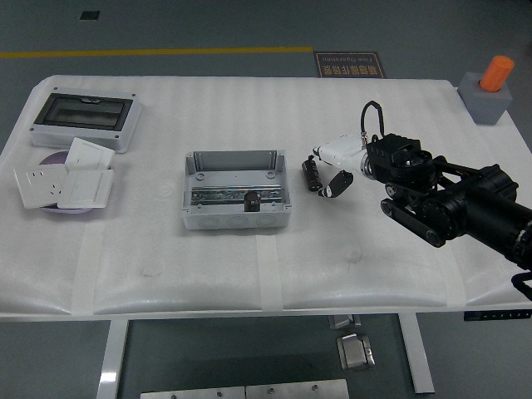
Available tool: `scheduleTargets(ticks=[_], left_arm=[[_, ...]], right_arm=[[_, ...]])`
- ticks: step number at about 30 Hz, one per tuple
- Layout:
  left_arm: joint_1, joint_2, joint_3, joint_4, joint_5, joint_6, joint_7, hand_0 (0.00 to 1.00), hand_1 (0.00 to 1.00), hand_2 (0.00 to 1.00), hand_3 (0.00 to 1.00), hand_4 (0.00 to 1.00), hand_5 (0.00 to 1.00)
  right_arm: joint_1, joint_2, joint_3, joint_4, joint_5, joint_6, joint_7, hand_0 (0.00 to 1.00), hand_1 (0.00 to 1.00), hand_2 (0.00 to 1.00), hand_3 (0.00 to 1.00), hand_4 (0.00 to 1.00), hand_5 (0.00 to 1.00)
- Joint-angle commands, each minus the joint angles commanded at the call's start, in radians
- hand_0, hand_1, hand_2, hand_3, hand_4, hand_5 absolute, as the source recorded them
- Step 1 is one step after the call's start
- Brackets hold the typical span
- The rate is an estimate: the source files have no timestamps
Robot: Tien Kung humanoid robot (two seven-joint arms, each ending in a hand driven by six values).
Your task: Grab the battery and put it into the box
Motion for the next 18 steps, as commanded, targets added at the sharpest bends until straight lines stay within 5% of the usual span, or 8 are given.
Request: scheduleTargets(ticks=[18], left_arm=[[-0.006, -0.004, 0.033, 0.000, -0.032, 0.002, -0.010, 0.466, 0.584, 0.395, 0.518, 0.450, 0.294]], right_arm=[[-0.003, -0.002, -0.011, 0.003, 0.025, -0.025, 0.000, 0.913, 0.730, 0.811, 0.821, 0.713, 0.411]])
